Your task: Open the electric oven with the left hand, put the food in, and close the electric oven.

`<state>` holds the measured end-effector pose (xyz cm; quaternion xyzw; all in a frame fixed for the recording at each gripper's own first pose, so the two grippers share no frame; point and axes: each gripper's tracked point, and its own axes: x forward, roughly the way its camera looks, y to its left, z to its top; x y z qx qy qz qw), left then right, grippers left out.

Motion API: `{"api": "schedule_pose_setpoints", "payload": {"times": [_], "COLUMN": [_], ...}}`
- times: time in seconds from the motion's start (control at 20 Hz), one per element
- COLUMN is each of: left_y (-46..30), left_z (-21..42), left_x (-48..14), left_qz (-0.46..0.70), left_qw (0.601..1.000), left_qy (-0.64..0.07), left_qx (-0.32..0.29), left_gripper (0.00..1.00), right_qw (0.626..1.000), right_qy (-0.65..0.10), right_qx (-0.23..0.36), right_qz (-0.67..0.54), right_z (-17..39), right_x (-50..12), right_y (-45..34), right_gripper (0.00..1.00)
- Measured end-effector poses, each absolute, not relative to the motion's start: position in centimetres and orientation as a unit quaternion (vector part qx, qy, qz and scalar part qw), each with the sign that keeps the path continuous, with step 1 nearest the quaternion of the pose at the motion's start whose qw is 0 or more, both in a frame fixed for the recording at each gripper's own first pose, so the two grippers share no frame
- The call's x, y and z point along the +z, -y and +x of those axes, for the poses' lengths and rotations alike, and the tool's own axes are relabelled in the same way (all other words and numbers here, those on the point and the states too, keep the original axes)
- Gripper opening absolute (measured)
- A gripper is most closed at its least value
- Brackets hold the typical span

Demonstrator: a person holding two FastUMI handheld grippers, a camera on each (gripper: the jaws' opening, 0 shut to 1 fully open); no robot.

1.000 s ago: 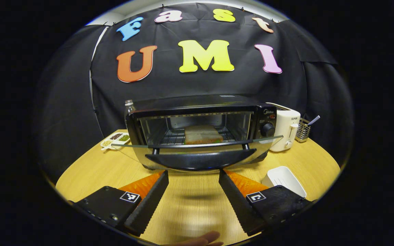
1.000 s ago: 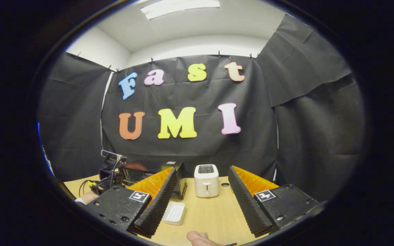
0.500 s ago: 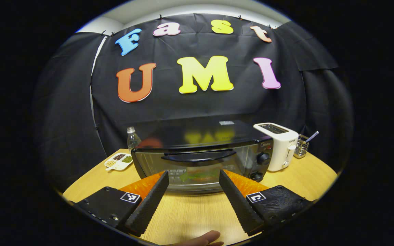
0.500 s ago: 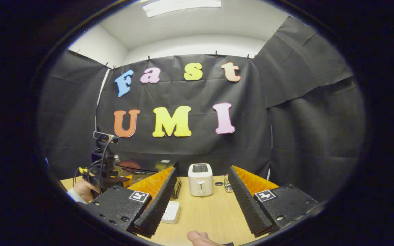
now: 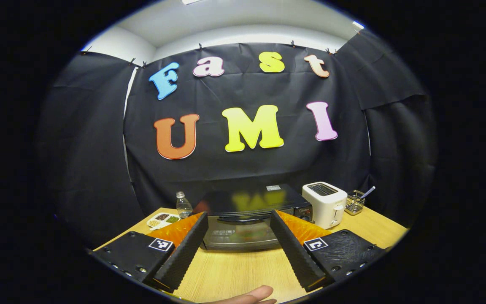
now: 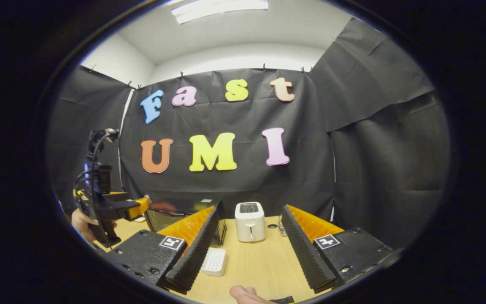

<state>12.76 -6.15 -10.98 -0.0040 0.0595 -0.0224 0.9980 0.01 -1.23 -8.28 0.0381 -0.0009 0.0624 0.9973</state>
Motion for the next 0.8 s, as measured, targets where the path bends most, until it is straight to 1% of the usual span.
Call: {"api": "schedule_pose_setpoints", "payload": {"times": [0.1,0.25,0.35,0.6,0.75,0.8], "left_y": [5.3,4.2,3.9,3.2,3.3,3.3], "left_z": [10.0,6.0,3.0,-3.3,-6.3,-7.0], "left_x": [-9.5,-6.5,-5.0,-3.6,-4.3,-4.4], "left_qz": [-0.01,-0.019,-0.026,-0.04,-0.03,-0.032], "left_qw": [0.998,1.0,1.0,0.999,1.0,0.999], "left_qy": [-0.058,-0.019,-0.002,0.005,0.004,0.004], "left_qx": [-0.011,0.009,0.007,0.008,0.003,0.002], "left_gripper": [0.97,0.97,0.96,0.96,0.96,0.88], "right_qw": [0.997,0.997,0.996,0.994,0.997,0.998], "right_qy": [0.012,0.034,0.043,0.036,0.024,0.018], "right_qx": [0.063,0.067,0.071,0.084,0.067,0.057], "right_qz": [0.039,0.036,0.03,0.053,0.032,0.025], "right_z": [-0.2,-1.0,-1.9,-4.6,-5.5,-5.8], "right_x": [-6.9,-5.2,-4.5,-4.6,-5.2,-5.5], "right_y": [0.8,0.1,-0.5,-1.7,-1.0,-0.6], "right_gripper": [0.97,0.97,0.97,0.97,0.97,0.87]}}
